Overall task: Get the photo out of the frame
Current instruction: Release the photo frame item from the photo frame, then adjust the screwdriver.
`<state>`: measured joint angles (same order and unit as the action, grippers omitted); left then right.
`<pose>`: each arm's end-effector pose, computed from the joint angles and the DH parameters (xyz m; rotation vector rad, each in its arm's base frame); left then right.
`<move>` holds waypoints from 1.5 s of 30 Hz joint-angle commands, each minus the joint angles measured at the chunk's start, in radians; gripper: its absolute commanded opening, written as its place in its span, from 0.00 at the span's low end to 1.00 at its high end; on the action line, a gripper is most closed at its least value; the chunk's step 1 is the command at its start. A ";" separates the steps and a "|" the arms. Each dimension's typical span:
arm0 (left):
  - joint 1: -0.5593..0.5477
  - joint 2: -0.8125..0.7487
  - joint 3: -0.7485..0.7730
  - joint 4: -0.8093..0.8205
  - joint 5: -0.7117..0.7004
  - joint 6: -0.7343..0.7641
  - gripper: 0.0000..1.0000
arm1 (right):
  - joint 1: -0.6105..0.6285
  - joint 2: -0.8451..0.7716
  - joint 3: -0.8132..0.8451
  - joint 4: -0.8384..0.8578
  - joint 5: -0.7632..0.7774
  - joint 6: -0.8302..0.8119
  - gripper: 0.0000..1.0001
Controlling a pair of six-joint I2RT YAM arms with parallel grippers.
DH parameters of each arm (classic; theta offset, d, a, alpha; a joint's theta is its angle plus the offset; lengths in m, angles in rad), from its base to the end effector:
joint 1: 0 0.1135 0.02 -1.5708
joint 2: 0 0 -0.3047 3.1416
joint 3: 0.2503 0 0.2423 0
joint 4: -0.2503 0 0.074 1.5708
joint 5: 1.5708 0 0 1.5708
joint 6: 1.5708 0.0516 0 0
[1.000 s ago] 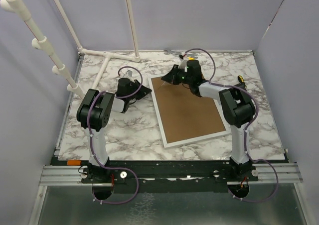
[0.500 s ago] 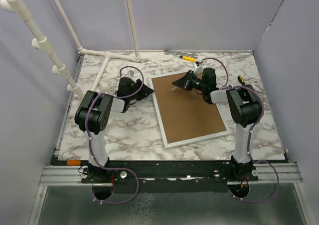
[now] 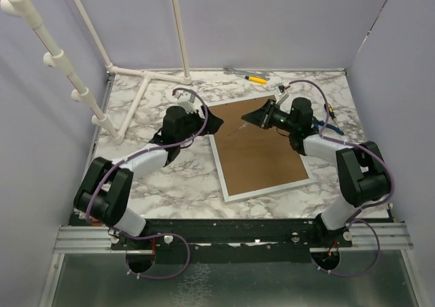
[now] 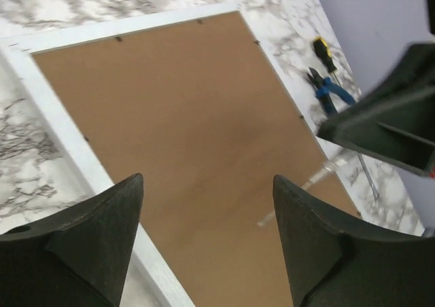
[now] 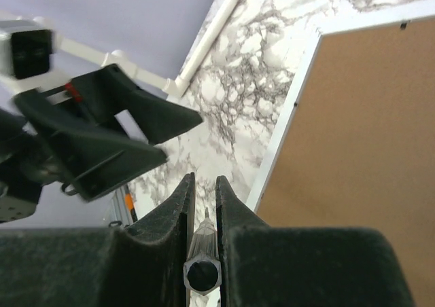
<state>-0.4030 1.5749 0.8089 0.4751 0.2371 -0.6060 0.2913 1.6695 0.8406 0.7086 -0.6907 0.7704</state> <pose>0.3181 -0.1488 0.2631 -0.0255 1.9565 -0.9046 0.3410 0.1366 0.2706 -0.1286 1.8566 1.3458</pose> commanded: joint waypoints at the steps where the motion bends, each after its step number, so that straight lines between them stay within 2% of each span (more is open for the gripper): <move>1: -0.132 -0.183 -0.103 -0.003 -0.096 0.214 0.81 | 0.000 -0.087 -0.044 -0.133 -0.055 -0.046 0.01; 5: -0.196 -0.278 -0.209 0.118 -0.060 0.256 0.90 | 0.001 -0.180 -0.076 -0.245 -0.039 -0.116 0.00; 7: -0.233 -0.288 -0.248 0.173 -0.017 0.298 0.99 | 0.000 -0.217 -0.078 -0.295 -0.040 -0.139 0.01; 12: -0.342 -0.280 -0.276 0.201 -0.073 0.445 0.90 | 0.000 -0.288 -0.085 -0.371 -0.082 -0.148 0.01; 16: -0.367 -0.276 -0.280 0.223 -0.091 0.484 0.83 | 0.000 -0.332 -0.094 -0.400 -0.088 -0.151 0.01; 17: -0.372 -0.272 -0.278 0.229 -0.089 0.489 0.81 | 0.000 -0.340 -0.096 -0.405 -0.086 -0.150 0.01; 21: -0.389 -0.240 -0.254 0.232 -0.096 0.492 0.58 | 0.000 -0.358 -0.103 -0.399 -0.096 -0.138 0.01; 29: -0.428 -0.194 -0.227 0.237 -0.089 0.543 0.54 | 0.000 -0.374 -0.127 -0.377 -0.115 -0.109 0.00; 39: -0.449 -0.120 -0.177 0.236 -0.081 0.570 0.36 | 0.001 -0.366 -0.139 -0.368 -0.139 -0.106 0.01; 40: -0.450 -0.114 -0.173 0.237 -0.080 0.579 0.30 | 0.000 -0.366 -0.140 -0.367 -0.144 -0.106 0.01; 43: -0.451 -0.100 -0.169 0.235 -0.040 0.631 0.03 | 0.000 -0.368 -0.140 -0.377 -0.155 -0.110 0.02; 45: -0.453 -0.098 -0.173 0.227 0.030 0.704 0.00 | 0.000 -0.373 -0.132 -0.414 -0.161 -0.132 0.06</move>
<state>-0.8547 1.4555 0.6155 0.7010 0.1764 -0.0299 0.2913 1.3197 0.7124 0.3408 -0.7998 0.6594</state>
